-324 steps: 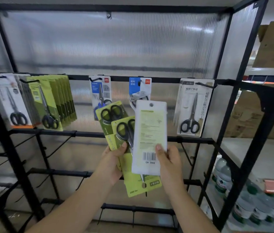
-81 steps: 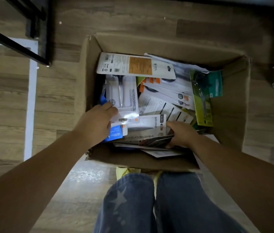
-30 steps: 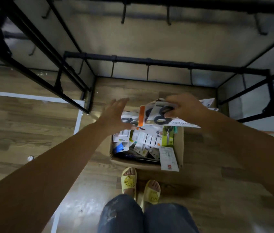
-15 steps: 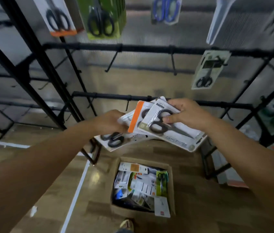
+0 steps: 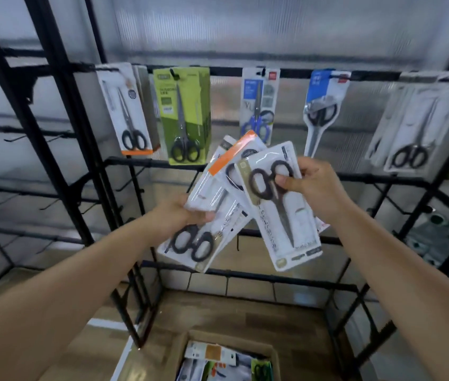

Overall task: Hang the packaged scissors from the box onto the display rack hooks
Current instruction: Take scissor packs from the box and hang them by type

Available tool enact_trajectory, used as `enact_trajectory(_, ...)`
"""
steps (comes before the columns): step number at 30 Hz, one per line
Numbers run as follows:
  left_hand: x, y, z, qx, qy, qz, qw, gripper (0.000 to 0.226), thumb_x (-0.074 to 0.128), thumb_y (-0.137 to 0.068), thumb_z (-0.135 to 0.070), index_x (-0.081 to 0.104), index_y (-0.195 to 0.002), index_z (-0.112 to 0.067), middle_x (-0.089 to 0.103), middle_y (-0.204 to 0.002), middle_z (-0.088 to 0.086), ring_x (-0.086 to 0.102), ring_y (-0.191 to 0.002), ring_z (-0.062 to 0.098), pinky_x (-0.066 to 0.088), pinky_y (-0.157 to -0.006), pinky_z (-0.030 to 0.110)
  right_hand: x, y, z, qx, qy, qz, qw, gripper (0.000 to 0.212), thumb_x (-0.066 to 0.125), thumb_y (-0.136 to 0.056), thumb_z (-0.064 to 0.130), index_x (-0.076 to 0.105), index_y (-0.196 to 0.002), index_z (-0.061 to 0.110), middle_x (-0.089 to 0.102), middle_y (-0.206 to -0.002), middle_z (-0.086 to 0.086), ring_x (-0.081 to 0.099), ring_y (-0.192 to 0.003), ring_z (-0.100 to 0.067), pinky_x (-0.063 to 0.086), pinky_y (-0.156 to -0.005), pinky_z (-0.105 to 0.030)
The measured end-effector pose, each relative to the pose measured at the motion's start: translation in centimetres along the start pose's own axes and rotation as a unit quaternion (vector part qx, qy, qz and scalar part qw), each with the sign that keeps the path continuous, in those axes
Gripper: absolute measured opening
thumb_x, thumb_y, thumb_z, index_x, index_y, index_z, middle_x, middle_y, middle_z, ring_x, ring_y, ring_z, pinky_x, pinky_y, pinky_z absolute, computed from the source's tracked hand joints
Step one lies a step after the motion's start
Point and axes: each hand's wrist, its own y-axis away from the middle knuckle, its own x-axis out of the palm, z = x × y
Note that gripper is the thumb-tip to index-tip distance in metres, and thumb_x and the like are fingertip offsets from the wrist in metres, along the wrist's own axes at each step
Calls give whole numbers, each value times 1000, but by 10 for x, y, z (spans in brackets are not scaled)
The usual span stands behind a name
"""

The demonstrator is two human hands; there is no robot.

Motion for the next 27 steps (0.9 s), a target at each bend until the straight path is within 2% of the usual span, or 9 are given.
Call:
enact_trajectory(4,11,-9,-20,35,100,-69,992,19,68,-79,-18,69,-97,-12,75,-93,0,70,-84,11,53,-67,16,9,-8,16,19,-86,-50,995,16,68,-80,2,69,-89,15,72,-78,4,67,-75,-15,56,-74,-33)
enact_trajectory(7,16,-12,-39,64,144,-84,984,33,70,-68,-33,69,-96,-16,75,-92,-2,71,-84,11,53,-65,17,20,-12,30,37,-145,-59,987,15,65,-82,0,68,-93,10,71,-88,-7,66,-85,-24,53,-84,-42)
enact_trajectory(9,20,-14,-49,81,174,-81,978,36,70,-63,-33,68,-95,-17,75,-86,-5,71,-78,8,52,-60,15,28,-13,38,41,-158,-60,985,12,63,-83,1,67,-93,8,70,-91,-11,66,-88,-27,52,-86,-44)
enact_trajectory(14,32,-14,-62,84,254,-41,963,33,72,-64,-24,67,-96,-15,75,-90,0,72,-80,12,55,-59,20,43,-12,50,20,-164,-115,979,6,66,-83,5,65,-86,10,70,-78,-2,67,-75,-19,55,-74,-35)
enact_trajectory(17,38,-11,-64,82,272,-22,959,32,73,-69,-20,67,-100,-13,73,-99,8,71,-87,21,57,-65,28,46,-10,50,1,-134,-159,978,15,68,-82,10,65,-96,11,71,-81,2,69,-77,-14,57,-71,-26)
enact_trajectory(20,39,-9,-64,77,292,-58,952,24,68,-80,-8,66,-104,-9,73,-100,12,71,-88,25,58,-65,31,51,-6,46,-15,-82,-129,988,29,64,-87,23,64,-114,14,71,-98,-2,68,-89,-16,55,-77,-29)
enact_trajectory(22,33,-10,-63,60,310,-102,943,18,67,-82,-7,66,-100,-9,74,-94,11,72,-83,25,58,-60,31,49,-2,38,16,1,-98,995,38,59,-87,36,62,-119,15,69,-101,-1,67,-89,-16,55,-74,-28)
enact_trajectory(24,22,-11,-63,31,353,-140,925,15,69,-82,-10,65,-96,-11,75,-88,9,72,-74,24,56,-53,32,43,6,27,96,16,-38,995,43,64,-81,42,62,-111,12,71,-94,-2,69,-82,-17,55,-67,-28)
enact_trajectory(27,7,-11,-63,18,413,-166,895,24,71,-80,-14,64,-104,-11,75,-85,8,72,-70,23,55,-48,34,40,21,10,226,-81,72,968,52,74,-64,41,62,-105,12,73,-91,-6,70,-82,-23,58,-70,-35)
